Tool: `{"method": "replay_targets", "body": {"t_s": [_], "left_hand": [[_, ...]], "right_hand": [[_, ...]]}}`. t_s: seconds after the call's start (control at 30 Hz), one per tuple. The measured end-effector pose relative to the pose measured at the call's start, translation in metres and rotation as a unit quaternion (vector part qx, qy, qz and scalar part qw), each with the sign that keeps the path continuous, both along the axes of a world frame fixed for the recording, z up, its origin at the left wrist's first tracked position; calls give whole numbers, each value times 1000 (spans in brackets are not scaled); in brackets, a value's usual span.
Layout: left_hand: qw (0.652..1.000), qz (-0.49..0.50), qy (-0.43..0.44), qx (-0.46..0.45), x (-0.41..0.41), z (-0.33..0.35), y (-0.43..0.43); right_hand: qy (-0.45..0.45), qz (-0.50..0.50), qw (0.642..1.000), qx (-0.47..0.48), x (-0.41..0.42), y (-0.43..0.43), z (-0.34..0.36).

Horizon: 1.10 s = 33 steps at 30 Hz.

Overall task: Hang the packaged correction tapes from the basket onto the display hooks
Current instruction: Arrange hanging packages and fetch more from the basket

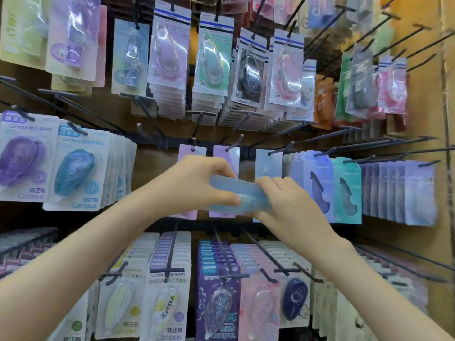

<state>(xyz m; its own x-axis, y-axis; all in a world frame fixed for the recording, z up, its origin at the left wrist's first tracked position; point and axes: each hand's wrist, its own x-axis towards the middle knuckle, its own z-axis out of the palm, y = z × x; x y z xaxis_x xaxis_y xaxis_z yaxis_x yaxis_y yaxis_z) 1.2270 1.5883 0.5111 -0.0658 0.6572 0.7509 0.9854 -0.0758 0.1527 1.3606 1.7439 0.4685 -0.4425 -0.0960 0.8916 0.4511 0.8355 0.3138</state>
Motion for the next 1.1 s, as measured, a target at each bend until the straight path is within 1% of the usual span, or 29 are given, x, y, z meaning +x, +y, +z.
{"method": "replay_targets", "body": {"t_s": [0.07, 0.1, 0.17, 0.2, 0.23, 0.27, 0.3, 0.33, 0.4, 0.43, 0.47, 0.5, 0.57, 0.63, 0.7, 0.77, 0.8, 0.87, 0.93, 1.0, 1.07, 1.1], "left_hand": [[999, -14, -30, 11, 1, 0, 6], [998, -24, -54, 25, 2, -3, 11], [985, -62, -150, 54, 3, -9, 18], [971, -97, -210, 58, 4, -12, 21], [955, -135, -258, 51, 6, -14, 23], [941, -169, -291, 33, 9, -15, 25], [932, -194, -307, 7, 12, -17, 27], [930, -207, -305, -16, 14, -18, 30], [938, -201, -280, -38, 18, -22, 36], [942, -197, -270, -40, 20, -24, 39], [943, -196, -267, -38, 22, -26, 41], [943, -196, -268, -33, 23, -27, 44], [943, -196, -269, -20, 27, -27, 49], [945, -189, -267, -3, 29, -25, 56], [951, -179, -253, 19, 31, -23, 62], [968, -162, -187, 47, 34, -22, 67], [976, -152, -147, 60, 36, -21, 70], [983, -140, -88, 78, 36, -21, 73], [987, -128, -53, 87, 29, -22, 77], [991, -64, 8, 118, 15, -25, 81], [980, 26, 66, 186, 1, -28, 86], [974, 68, 80, 199, -4, -28, 87]], "right_hand": [[31, 21, 998, -50, 7, 6, 0], [68, 24, 995, -73, 10, 10, 1], [167, 61, 975, -134, 19, 10, 5], [204, 103, 955, -188, 24, 7, 8], [219, 160, 927, -259, 28, 3, 10], [215, 226, 888, -337, 29, 1, 11], [202, 287, 846, -402, 28, -1, 11], [201, 331, 809, -442, 26, -1, 11], [224, 389, 752, -483, 21, -2, 12], [233, 411, 730, -493, 19, -3, 12], [238, 430, 714, -499, 17, -4, 14], [244, 439, 707, -498, 16, -4, 15], [267, 436, 713, -480, 13, -6, 16], [283, 430, 730, -450, 9, -8, 14], [260, 415, 764, -420, 5, -10, 11], [226, 360, 813, -399, 3, -9, 8], [220, 330, 827, -399, 4, -7, 9], [209, 306, 830, -417, 5, 1, 11], [184, 310, 832, -423, 7, 8, 14], [163, 293, 852, -402, 11, 13, 15], [151, 262, 882, -362, 15, 18, 15], [147, 250, 893, -343, 17, 20, 15]]}}
